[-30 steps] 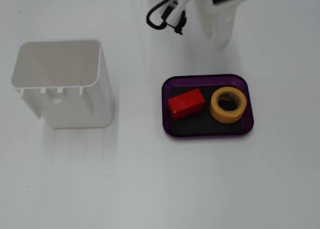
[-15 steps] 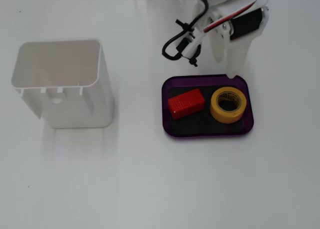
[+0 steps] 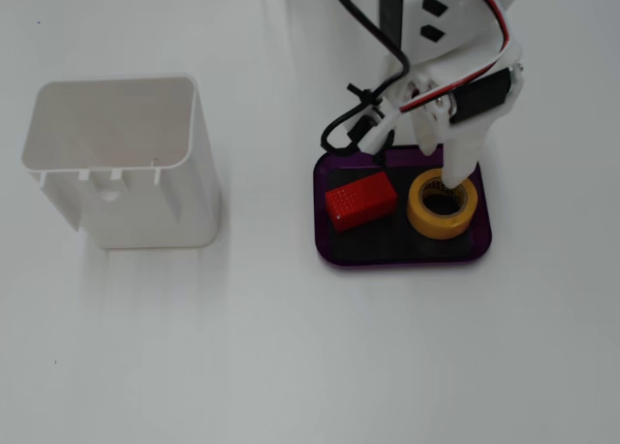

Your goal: Remove the yellow tape from the box.

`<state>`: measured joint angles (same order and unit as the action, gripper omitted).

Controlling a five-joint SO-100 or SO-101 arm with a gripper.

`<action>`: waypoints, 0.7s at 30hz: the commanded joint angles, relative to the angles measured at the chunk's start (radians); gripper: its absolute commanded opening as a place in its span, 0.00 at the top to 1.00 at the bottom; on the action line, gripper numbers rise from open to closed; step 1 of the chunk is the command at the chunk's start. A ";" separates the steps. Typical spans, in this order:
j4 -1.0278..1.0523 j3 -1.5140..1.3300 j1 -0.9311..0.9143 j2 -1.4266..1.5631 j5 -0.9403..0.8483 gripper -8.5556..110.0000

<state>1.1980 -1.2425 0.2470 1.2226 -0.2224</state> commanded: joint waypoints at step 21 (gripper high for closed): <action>-0.046 0.002 0.005 0.012 0.006 0.83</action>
<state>1.1490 -1.2456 0.2470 1.2226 -0.2224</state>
